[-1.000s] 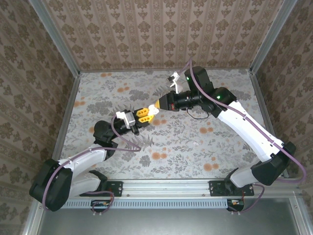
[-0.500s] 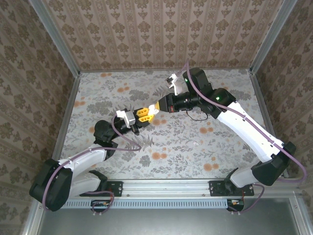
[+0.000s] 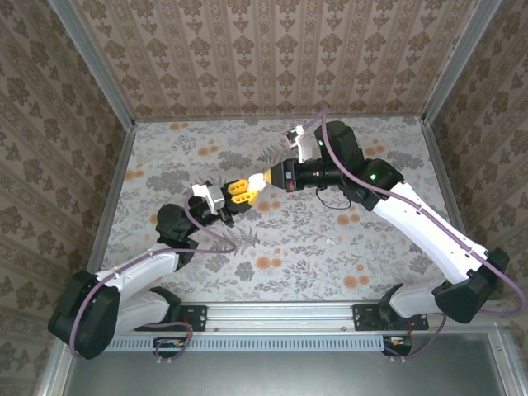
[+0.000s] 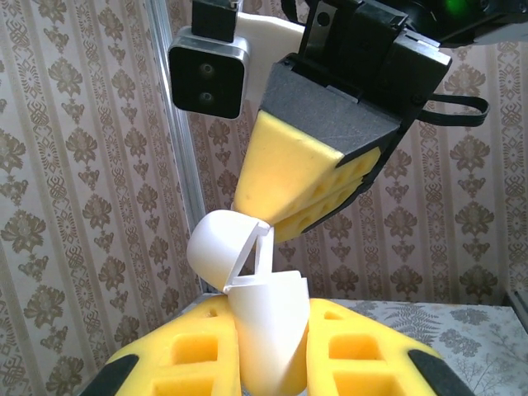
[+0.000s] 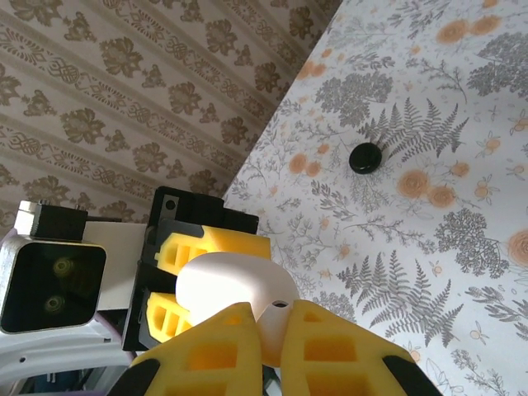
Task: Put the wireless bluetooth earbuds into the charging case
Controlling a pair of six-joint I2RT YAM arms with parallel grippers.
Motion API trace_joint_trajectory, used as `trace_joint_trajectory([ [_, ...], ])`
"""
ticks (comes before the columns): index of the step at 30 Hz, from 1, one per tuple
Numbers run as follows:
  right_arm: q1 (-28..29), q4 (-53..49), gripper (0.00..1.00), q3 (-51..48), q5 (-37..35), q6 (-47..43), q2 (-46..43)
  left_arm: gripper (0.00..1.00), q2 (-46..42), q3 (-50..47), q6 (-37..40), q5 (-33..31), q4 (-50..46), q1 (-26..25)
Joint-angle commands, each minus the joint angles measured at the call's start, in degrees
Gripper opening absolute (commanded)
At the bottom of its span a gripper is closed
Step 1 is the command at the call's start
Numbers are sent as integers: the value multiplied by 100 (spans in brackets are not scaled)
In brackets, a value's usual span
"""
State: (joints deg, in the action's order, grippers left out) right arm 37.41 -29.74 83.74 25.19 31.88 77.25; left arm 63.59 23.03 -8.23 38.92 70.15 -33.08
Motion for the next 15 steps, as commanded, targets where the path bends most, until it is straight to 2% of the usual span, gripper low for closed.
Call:
trace_joint_trajectory([
  [1, 4, 3, 8, -118, -485, 172, -343, 0, -69, 169, -170, -147, 396, -6],
  [4, 3, -212, 8, -163, -584, 383, -477, 0, -6, 201, -188, -173, 395, 27],
  [10, 188, 77, 7, -389, -182, 1012, -466, 0, 122, 270, -183, -62, 389, 104],
  [15, 385, 288, 7, -205, 186, 1215, -96, 0, 171, 281, -197, 73, 397, 109],
])
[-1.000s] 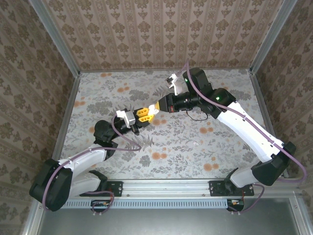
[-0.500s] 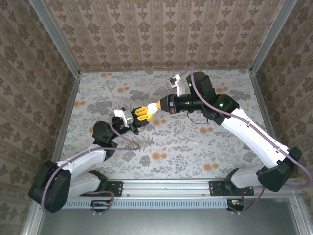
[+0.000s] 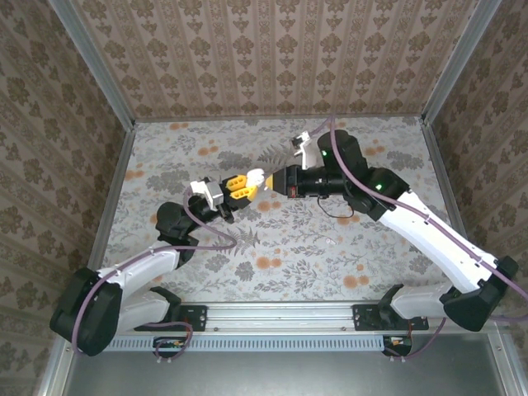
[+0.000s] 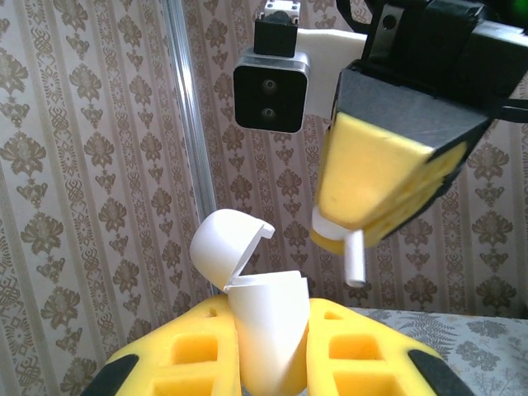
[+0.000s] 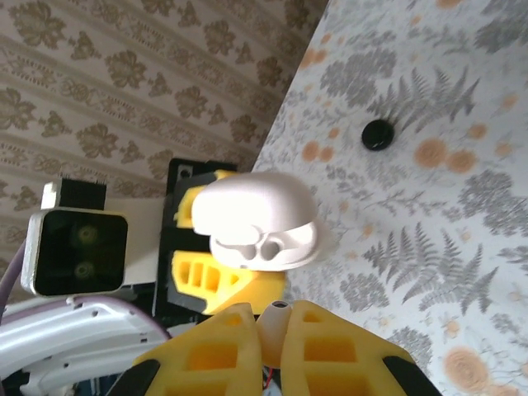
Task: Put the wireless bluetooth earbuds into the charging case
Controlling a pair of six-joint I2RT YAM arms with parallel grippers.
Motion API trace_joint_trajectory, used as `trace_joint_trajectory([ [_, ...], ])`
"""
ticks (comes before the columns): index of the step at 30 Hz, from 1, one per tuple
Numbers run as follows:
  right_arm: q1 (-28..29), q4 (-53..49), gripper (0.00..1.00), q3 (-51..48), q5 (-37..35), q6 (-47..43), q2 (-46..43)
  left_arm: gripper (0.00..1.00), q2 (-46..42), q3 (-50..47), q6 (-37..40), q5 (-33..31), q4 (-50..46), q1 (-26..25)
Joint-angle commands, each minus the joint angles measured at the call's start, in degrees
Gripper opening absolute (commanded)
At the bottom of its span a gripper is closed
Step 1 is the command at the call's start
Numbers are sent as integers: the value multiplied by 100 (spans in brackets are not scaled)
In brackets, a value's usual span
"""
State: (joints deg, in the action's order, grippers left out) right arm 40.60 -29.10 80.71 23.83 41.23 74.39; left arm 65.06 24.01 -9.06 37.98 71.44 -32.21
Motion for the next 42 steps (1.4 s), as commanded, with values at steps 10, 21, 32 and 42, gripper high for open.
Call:
trace_joint_trajectory([
  [10, -225, -34, 7, 663, 350, 327, 498, 0, -63, 87, -106, 271, 257, 21],
  [21, -316, -131, 7, 827, 573, 340, 765, 0, -37, 121, -132, 356, 256, 13],
  [32, -343, -480, 7, 698, 510, 128, 665, 0, -90, 107, -174, 261, 256, 21],
  [42, -439, -348, 7, 536, 491, 238, 321, 0, -117, 69, -215, 167, 257, 48],
])
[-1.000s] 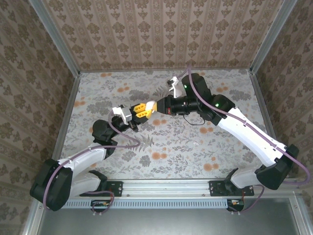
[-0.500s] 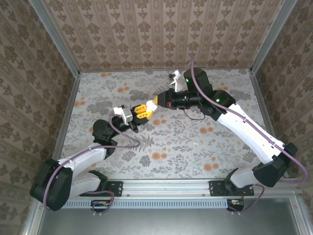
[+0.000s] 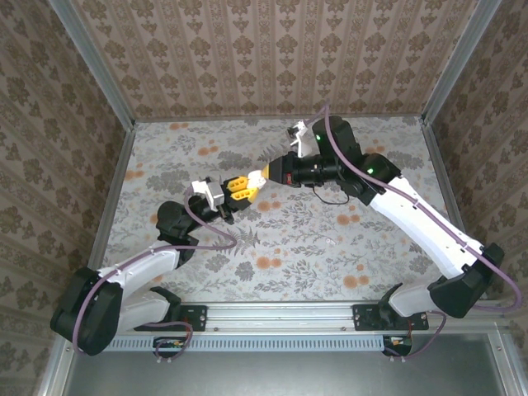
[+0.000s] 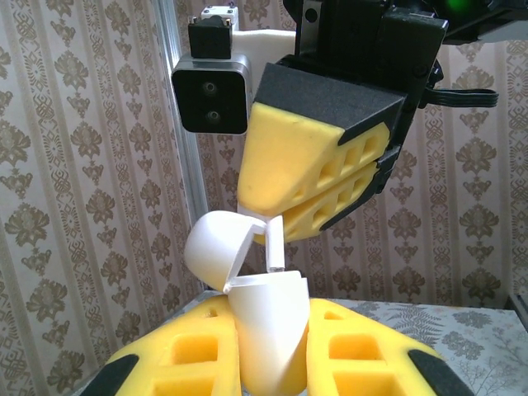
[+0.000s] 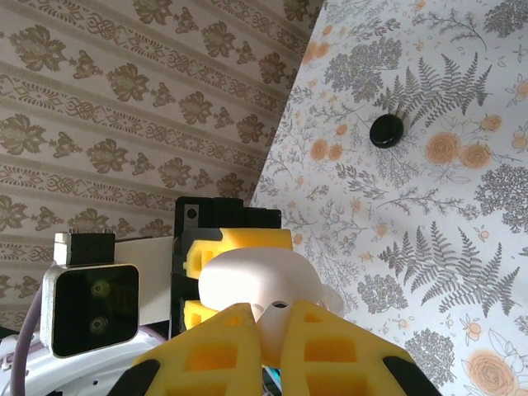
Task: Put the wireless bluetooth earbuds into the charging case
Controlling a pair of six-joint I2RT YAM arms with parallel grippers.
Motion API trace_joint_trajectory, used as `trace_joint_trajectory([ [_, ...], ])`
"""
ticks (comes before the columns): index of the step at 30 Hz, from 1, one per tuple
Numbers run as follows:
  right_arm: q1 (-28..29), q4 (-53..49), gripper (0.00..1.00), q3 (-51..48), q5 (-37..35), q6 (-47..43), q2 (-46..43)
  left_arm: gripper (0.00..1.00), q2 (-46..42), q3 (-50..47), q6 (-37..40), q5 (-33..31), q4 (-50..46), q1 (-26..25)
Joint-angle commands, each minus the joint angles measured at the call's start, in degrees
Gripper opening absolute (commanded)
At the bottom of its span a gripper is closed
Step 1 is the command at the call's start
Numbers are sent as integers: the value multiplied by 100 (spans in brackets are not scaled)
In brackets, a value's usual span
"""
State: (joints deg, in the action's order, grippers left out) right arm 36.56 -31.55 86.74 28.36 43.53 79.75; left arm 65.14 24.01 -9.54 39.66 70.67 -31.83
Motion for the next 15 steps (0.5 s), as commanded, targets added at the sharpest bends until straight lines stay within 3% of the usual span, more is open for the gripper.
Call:
trace_joint_trajectory([
  [1, -34, -89, 7, -58, 30, 24, -230, 0, -120, 69, -171, -8, 346, 11],
  [15, 111, 59, 7, -842, 36, 521, -718, 0, -108, 60, -241, -81, 338, 44],
])
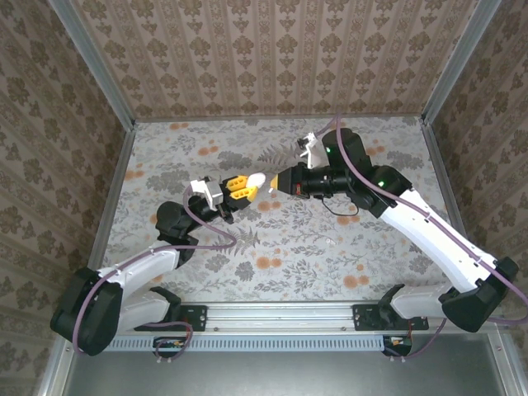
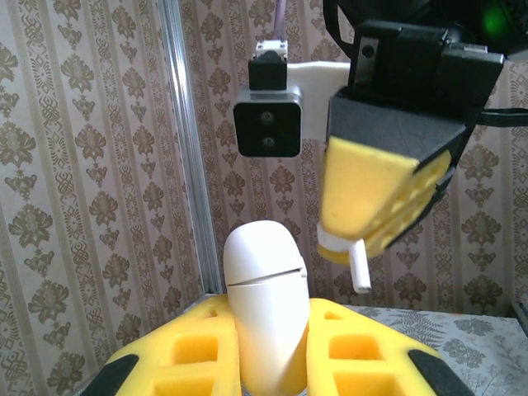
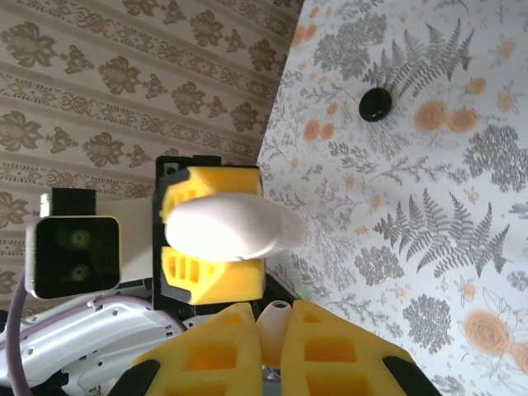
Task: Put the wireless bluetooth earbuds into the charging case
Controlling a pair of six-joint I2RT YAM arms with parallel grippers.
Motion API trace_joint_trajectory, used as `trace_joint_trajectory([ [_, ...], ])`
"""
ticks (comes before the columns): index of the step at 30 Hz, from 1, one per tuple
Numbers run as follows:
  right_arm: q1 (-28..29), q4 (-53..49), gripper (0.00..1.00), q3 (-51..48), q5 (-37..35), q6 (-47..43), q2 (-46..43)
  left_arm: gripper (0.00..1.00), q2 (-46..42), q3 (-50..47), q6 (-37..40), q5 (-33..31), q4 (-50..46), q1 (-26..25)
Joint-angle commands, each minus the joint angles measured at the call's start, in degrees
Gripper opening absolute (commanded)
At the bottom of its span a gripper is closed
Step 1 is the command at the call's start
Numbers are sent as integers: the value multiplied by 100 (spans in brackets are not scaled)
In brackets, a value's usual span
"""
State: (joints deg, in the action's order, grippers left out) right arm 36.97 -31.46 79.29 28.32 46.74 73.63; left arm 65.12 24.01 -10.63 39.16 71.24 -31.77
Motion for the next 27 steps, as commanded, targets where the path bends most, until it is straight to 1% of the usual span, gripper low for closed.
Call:
trace_joint_trajectory([
  [1, 90, 211, 7, -68, 71, 202, -80, 0, -94, 64, -127, -11, 282, 34],
  [11, 117, 276, 7, 554, 513, 125, 535, 0, 27, 157, -141, 110, 291, 13],
  [15, 117, 359, 7, 630, 646, 176, 578, 0, 35, 174, -135, 127, 296, 13],
  [16, 117, 380, 7, 646, 647, 187, 723, 0, 30, 178, -144, 130, 292, 13],
  [27, -23, 258, 7, 902, 566, 206, 800, 0, -4, 157, -158, 156, 285, 4],
])
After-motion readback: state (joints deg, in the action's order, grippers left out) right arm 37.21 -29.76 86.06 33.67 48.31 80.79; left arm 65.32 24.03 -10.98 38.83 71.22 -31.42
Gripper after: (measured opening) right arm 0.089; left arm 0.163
